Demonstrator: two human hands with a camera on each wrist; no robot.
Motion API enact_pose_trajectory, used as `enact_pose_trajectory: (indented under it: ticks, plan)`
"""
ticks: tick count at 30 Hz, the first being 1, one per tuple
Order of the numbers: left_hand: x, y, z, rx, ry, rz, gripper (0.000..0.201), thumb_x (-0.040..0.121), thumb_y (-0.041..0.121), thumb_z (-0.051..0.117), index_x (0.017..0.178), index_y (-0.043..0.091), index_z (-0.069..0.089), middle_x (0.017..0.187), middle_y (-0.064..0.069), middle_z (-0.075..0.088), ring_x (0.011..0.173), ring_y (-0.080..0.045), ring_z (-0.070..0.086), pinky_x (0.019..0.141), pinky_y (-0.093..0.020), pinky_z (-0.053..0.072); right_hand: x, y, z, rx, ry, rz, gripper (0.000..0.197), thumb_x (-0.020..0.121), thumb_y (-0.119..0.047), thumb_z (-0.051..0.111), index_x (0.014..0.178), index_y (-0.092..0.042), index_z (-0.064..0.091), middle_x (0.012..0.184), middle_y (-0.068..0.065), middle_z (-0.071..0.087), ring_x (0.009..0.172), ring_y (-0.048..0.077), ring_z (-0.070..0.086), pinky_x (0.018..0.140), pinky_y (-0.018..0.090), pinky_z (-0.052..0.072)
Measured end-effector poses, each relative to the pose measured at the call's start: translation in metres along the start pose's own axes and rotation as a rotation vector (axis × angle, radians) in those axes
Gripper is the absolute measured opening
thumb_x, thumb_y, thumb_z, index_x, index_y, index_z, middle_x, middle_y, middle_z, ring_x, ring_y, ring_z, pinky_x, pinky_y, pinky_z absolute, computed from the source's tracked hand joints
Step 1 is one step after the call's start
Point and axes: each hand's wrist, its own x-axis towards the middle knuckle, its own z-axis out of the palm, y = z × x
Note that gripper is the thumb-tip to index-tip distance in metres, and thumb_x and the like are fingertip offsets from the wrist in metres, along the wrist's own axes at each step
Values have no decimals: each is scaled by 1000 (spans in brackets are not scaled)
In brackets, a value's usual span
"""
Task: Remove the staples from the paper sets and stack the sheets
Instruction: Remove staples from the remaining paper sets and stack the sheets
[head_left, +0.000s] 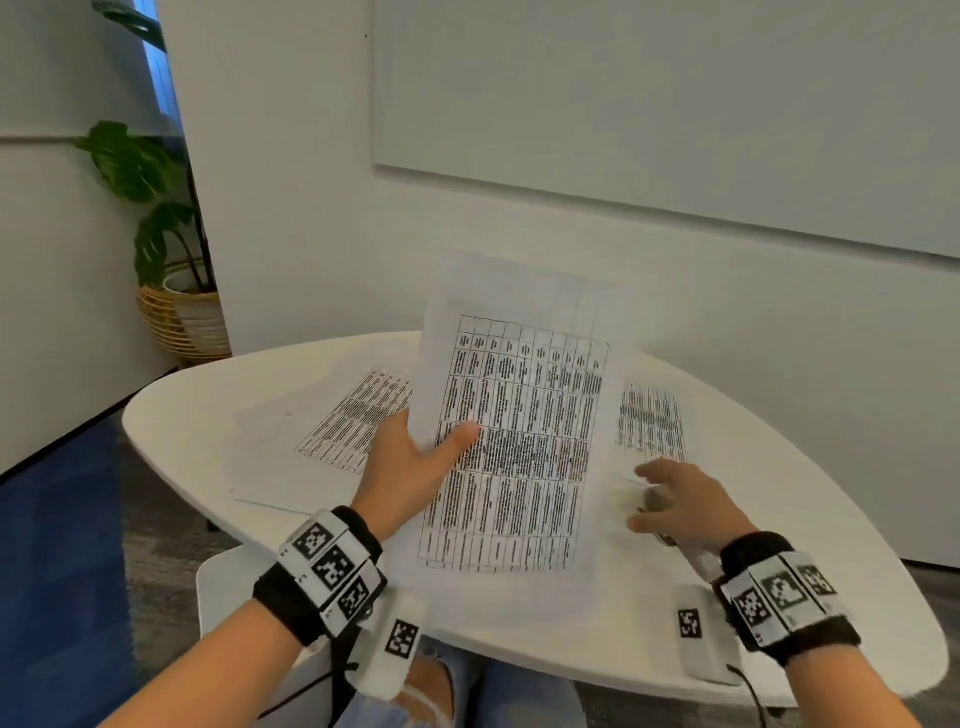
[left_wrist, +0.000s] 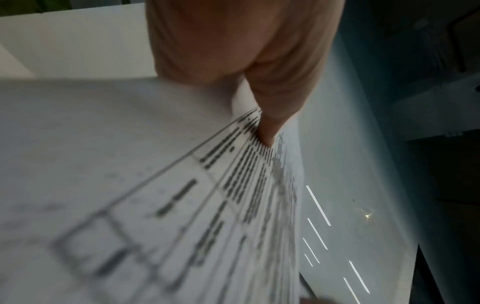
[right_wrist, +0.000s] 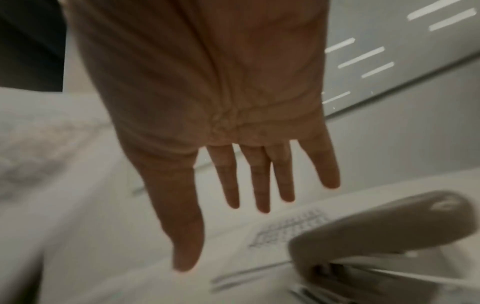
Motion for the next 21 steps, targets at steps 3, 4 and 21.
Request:
enact_pose_trajectory:
  ticks: [3, 4, 21]
  plan:
    - [3, -5, -7, 96, -91, -55, 24, 81, 32, 72, 103, 23, 68, 93, 5, 72, 88, -10, 68, 80, -30, 56, 15, 28, 9, -304, -49, 188, 70, 73, -37, 76, 132, -15, 44, 128, 11, 50, 116, 28, 50, 96, 33, 43]
    - [1, -8, -7, 124, -124, -69, 26, 81, 33, 72, 105, 23, 68, 93, 6, 72, 89, -10, 68, 83, -32, 55, 19, 35, 13, -341, -78, 222, 71, 73, -41, 75, 131, -14, 43, 127, 12, 51, 114, 29, 51, 94, 33, 44]
    - [-33, -40, 13, 422, -468, -234, 42, 80, 41, 73, 116, 24, 60, 101, 13, 67, 96, -8, 63, 89, -26, 51, -13, -18, -14, 760, 616, 135, 36, 85, -19, 65, 109, -14, 39, 94, 9, 55, 78, 24, 53, 67, 36, 48]
